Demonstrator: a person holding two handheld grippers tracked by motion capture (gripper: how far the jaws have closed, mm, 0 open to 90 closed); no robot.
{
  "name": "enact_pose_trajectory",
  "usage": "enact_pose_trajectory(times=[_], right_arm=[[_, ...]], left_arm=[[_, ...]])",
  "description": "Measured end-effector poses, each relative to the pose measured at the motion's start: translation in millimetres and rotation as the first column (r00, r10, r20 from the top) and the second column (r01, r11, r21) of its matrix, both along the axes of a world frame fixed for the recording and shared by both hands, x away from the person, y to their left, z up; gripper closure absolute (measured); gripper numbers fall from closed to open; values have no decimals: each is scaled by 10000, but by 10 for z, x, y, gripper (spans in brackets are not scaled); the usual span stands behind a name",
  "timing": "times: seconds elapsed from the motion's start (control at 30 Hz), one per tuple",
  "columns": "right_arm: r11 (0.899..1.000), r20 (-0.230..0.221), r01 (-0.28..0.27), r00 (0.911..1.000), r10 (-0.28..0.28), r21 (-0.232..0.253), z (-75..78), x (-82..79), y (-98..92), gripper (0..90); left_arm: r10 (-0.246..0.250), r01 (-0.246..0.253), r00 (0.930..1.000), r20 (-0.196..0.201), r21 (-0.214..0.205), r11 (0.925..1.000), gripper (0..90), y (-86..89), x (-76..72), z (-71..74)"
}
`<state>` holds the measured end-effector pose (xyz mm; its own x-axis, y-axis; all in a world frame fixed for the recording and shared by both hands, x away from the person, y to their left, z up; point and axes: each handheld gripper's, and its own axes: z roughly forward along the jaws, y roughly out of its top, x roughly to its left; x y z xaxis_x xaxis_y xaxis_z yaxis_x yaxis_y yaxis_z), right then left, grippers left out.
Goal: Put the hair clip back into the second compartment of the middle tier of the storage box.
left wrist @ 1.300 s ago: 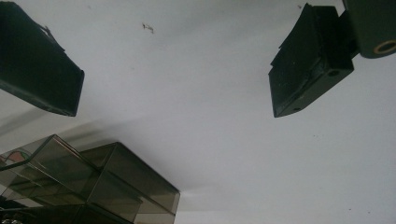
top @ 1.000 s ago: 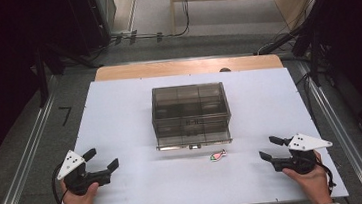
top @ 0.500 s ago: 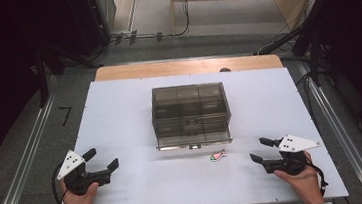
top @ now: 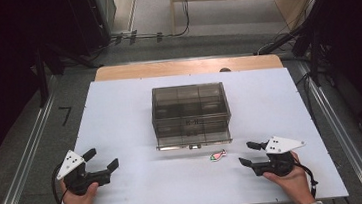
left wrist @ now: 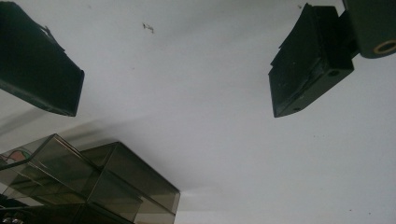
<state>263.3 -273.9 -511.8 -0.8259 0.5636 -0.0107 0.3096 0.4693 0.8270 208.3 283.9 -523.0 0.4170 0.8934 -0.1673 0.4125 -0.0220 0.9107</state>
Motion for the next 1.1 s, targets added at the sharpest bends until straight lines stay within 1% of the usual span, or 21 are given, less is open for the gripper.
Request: enact_pose_trajectory(times=[0.17, 0.37, 0.57, 0.7, 0.73, 0.8, 1.03, 1.1], right_arm=[[9999, -108, -169, 9998, 169, -13, -10, 6, 64, 340], [9992, -120, -403, 9991, 404, 65, -20, 5, 175, 349], [9988, -155, -475, 9987, 477, 103, -30, 10, 247, 358], [9988, -196, -480, 9986, 481, 49, -40, 23, 294, 367], [9988, -264, -480, 9985, 481, 34, -44, 28, 319, 370], [9986, -239, -522, 9984, 522, -16, -46, 31, 332, 379], [9978, -402, -646, 9971, 639, -163, -62, 62, 432, 389], [9976, -510, -673, 9965, 664, -163, -62, 80, 459, 389]], left_arm=[[3, -3, 10000, -7, -2, 10000, 39, 0, 0, 0], [-1, 1, 10000, -4, -7, 10000, 39, 1, -1, 1], [-7, 7, 10000, 0, -8, 10000, 38, 1, -1, 1], [-7, 7, 10000, 0, -19, 10000, 38, 1, -1, 1], [-7, 7, 10000, -1, -19, 10000, 38, 1, 0, 1], [-10, 10, 10000, -1, -22, 10000, 38, 1, 0, 1], [-13, 13, 10000, -9, -36, 10000, 38, 3, -1, 1], [-4, 4, 10000, -6, -32, 10000, 38, 1, 0, 0]])
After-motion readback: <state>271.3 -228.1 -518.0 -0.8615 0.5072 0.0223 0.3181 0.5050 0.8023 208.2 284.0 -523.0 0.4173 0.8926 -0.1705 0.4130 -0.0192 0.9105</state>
